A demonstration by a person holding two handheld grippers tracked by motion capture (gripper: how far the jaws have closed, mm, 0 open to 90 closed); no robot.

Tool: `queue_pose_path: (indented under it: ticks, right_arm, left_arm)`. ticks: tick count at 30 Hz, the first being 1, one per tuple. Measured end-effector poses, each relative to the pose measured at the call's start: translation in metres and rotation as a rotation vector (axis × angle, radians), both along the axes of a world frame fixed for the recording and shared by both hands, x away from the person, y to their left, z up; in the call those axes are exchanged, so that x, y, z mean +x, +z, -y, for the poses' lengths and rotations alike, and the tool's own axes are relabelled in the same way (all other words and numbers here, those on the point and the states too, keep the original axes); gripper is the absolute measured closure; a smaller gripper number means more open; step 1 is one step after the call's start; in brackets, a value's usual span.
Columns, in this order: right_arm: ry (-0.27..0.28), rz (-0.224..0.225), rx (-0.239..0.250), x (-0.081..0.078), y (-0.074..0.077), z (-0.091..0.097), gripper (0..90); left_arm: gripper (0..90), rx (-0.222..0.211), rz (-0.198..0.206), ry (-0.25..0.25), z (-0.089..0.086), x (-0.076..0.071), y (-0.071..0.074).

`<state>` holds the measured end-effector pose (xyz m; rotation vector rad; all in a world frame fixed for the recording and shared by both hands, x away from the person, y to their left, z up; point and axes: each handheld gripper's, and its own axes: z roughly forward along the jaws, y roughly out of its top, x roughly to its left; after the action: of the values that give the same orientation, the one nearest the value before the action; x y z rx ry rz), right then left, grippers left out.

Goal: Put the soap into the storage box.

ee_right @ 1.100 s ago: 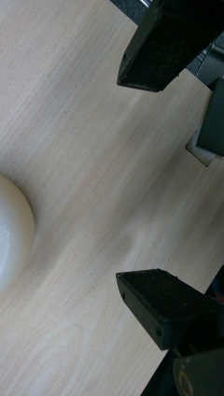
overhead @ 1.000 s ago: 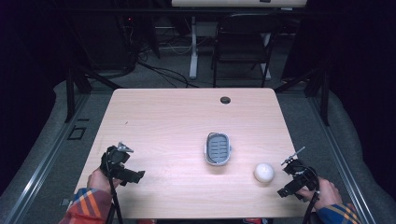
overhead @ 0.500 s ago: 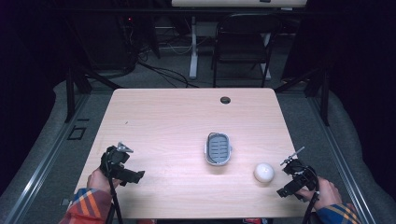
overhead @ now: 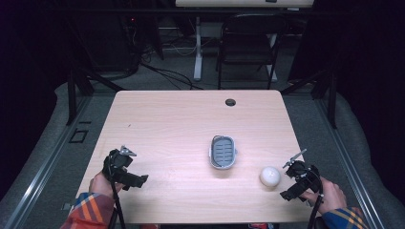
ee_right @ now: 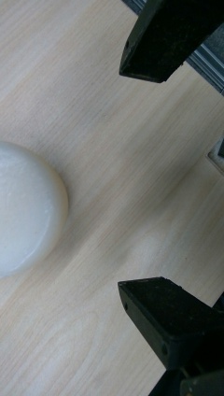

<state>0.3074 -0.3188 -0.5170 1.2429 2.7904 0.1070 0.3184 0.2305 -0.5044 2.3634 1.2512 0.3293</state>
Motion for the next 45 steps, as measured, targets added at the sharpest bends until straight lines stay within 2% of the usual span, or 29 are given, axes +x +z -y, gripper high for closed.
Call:
queue_pose_path:
  ticks: [1,3,4,9,10,12,13,15,16,17,18,20,21,24,26,29,30,31,34,38,39,40,42,45]
  right_arm:
    - [-0.077,0.059,0.090,-0.005,-0.008,-0.003,0.0]
    - [-0.073,0.055,0.085,-0.004,-0.008,-0.004,0.0]
    - [-0.041,0.025,0.057,0.000,-0.008,-0.006,0.0]
    - [-0.038,0.019,0.065,0.006,-0.009,-0.006,0.0]
    - [-0.028,0.015,0.054,0.008,-0.006,-0.005,0.0]
    - [-0.042,0.015,0.085,0.009,-0.008,-0.006,0.0]
    - [-0.031,0.007,0.065,0.010,-0.006,-0.007,0.0]
    - [-0.042,0.014,0.080,0.009,-0.008,-0.009,0.0]
    - [-0.022,0.007,0.062,0.011,-0.006,-0.009,0.0]
    - [-0.035,0.023,0.077,0.013,-0.006,-0.011,0.0]
    - [-0.092,0.069,0.148,0.010,-0.012,-0.014,0.0]
    - [-0.090,0.062,0.148,0.012,-0.012,-0.015,0.0]
    - [-0.045,0.022,0.087,0.016,-0.007,-0.014,0.0]
    - [-0.052,-0.009,0.103,0.020,-0.007,-0.017,0.0]
    - [-0.056,-0.016,0.114,0.021,-0.007,-0.019,0.0]
    - [-0.040,-0.023,0.095,0.023,-0.006,-0.021,0.0]
    - [-0.065,0.007,0.121,0.021,-0.009,-0.022,0.0]
    - [-0.042,-0.019,0.095,0.023,-0.007,-0.022,0.0]
    - [-0.046,-0.017,0.104,0.025,-0.009,-0.026,0.0]
    - [-0.013,-0.046,0.069,0.031,-0.008,-0.031,2.0]
    - [-0.013,-0.043,0.078,0.033,-0.010,-0.033,4.6]
    - [0.005,-0.066,0.060,0.034,-0.008,-0.034,4.2]
    - [0.016,-0.055,0.071,0.034,-0.010,-0.037,5.0]
    - [0.032,-0.060,0.062,0.035,-0.009,-0.040,8.3]
  left_arm:
    - [0.0,0.002,-0.003,-0.001,0.000,0.000,0.000]
    - [0.0,0.002,-0.004,-0.001,0.000,0.000,0.000]
    - [0.0,0.002,-0.004,-0.002,0.000,0.000,0.000]
    - [0.0,0.002,-0.008,-0.003,0.000,0.000,0.000]
    - [0.0,0.003,-0.009,-0.002,0.000,0.001,-0.001]
    - [0.0,0.004,-0.011,-0.004,0.001,0.001,-0.001]
    - [0.0,0.004,-0.011,-0.004,0.001,0.001,-0.001]
    - [0.0,0.002,-0.011,-0.005,0.001,0.001,-0.001]
    - [0.0,0.002,-0.012,-0.004,0.001,0.001,-0.001]
    - [0.0,0.003,-0.014,-0.005,0.001,0.001,-0.001]
    - [0.0,0.004,-0.015,-0.005,0.001,0.001,-0.001]
    - [0.0,0.004,-0.014,-0.006,0.001,0.001,-0.001]
    - [0.0,0.000,-0.011,-0.004,0.001,0.001,-0.001]
    - [0.0,0.002,-0.015,-0.004,0.001,0.001,-0.001]
    - [0.0,0.003,-0.015,-0.004,0.001,0.001,-0.001]
    - [0.0,0.001,-0.014,-0.005,0.001,0.001,-0.001]
    - [0.0,0.001,-0.014,-0.004,0.001,0.001,-0.001]
    - [0.0,0.004,-0.015,-0.004,0.001,0.001,-0.001]
    - [0.0,0.004,-0.015,-0.009,0.001,0.001,-0.001]
    - [0.0,0.003,-0.016,-0.008,0.001,0.001,-0.001]
    - [0.0,0.002,-0.016,-0.008,0.001,0.001,-0.001]
    - [0.0,-0.005,-0.015,-0.011,0.001,0.001,-0.001]
    - [0.0,-0.008,-0.011,-0.013,0.000,0.001,-0.001]
    - [0.0,-0.009,-0.010,-0.015,0.000,0.001,-0.001]
